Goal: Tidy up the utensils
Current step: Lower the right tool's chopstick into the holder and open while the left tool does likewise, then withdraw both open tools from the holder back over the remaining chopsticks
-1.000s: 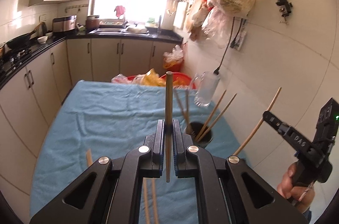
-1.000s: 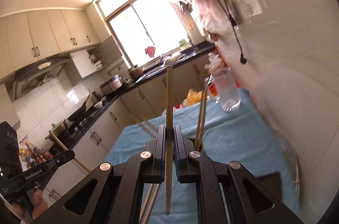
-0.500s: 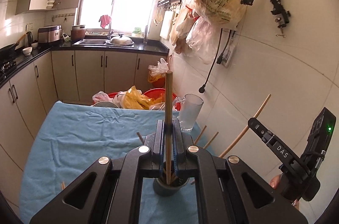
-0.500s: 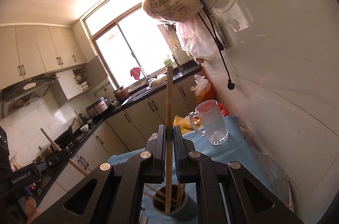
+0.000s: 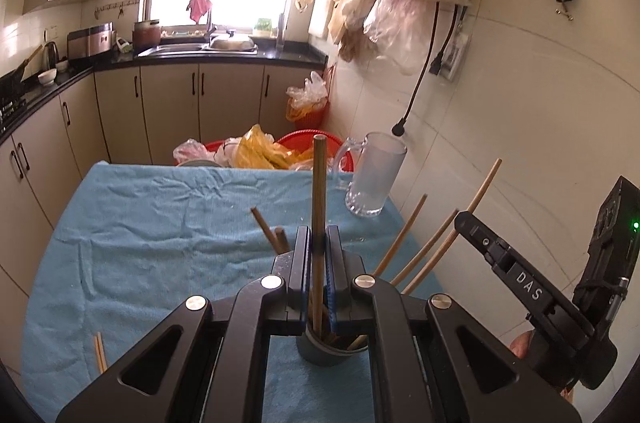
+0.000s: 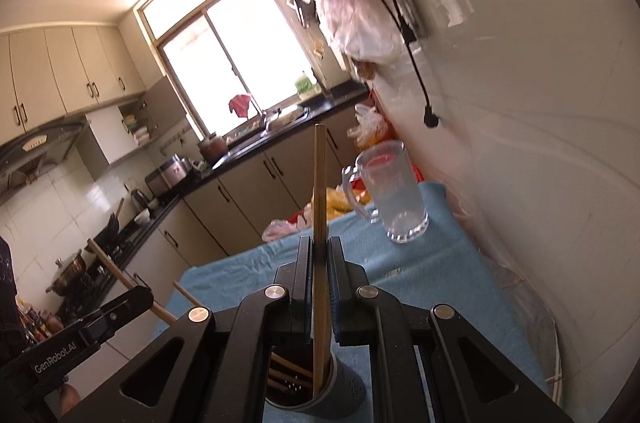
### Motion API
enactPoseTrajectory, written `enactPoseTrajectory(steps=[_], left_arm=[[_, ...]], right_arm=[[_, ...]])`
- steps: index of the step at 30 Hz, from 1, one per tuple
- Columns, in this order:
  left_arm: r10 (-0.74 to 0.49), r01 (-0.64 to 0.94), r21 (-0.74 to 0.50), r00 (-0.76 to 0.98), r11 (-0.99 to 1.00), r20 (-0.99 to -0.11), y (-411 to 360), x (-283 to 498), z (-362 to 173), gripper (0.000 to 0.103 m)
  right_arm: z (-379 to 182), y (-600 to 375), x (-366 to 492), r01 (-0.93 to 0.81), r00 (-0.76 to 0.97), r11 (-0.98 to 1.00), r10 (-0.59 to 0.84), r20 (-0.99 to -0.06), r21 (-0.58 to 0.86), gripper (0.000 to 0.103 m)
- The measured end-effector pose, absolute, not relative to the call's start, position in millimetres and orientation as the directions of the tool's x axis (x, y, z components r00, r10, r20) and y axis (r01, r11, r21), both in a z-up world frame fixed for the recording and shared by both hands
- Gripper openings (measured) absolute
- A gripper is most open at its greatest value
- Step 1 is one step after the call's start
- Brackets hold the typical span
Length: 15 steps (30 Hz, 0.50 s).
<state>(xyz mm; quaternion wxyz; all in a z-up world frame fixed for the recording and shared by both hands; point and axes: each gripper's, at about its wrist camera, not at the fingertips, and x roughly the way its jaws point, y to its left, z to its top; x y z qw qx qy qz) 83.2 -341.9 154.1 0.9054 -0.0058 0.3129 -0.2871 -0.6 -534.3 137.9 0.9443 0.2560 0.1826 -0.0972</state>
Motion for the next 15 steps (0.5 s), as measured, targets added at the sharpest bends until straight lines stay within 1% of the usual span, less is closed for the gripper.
enactPoseTrajectory(steps=[5, 8, 10, 12, 15], left_arm=[[-0.514, 0.506, -0.193, 0.635, 0.841, -0.577, -338.5, 85.1, 146.7, 0.007], [-0.513, 0.505, -0.193, 0.634, 0.841, -0.579, -337.5, 84.7, 148.4, 0.009], [-0.516, 0.506, -0.195, 0.638, 0.84, -0.571, -334.7, 82.2, 151.4, 0.021], [-0.519, 0.507, -0.192, 0.65, 0.84, -0.555, -331.5, 77.8, 156.5, 0.028], [-0.526, 0.511, -0.192, 0.658, 0.838, -0.54, -326.6, 70.0, 163.0, 0.03]], right_arm=[[128.2, -527.4, 3.6, 0.271, 0.901, 0.859, -0.068, -0.428, 0.435, 0.009], [127.5, -526.2, 3.4, 0.269, 0.899, 0.859, -0.062, -0.434, 0.435, 0.009], [130.4, -525.9, 0.8, 0.272, 0.9, 0.861, -0.069, -0.431, 0.43, 0.009], [135.6, -525.3, -4.3, 0.27, 0.905, 0.862, -0.073, -0.42, 0.43, 0.009], [145.8, -522.8, -14.9, 0.269, 0.915, 0.863, -0.09, -0.394, 0.427, 0.009]])
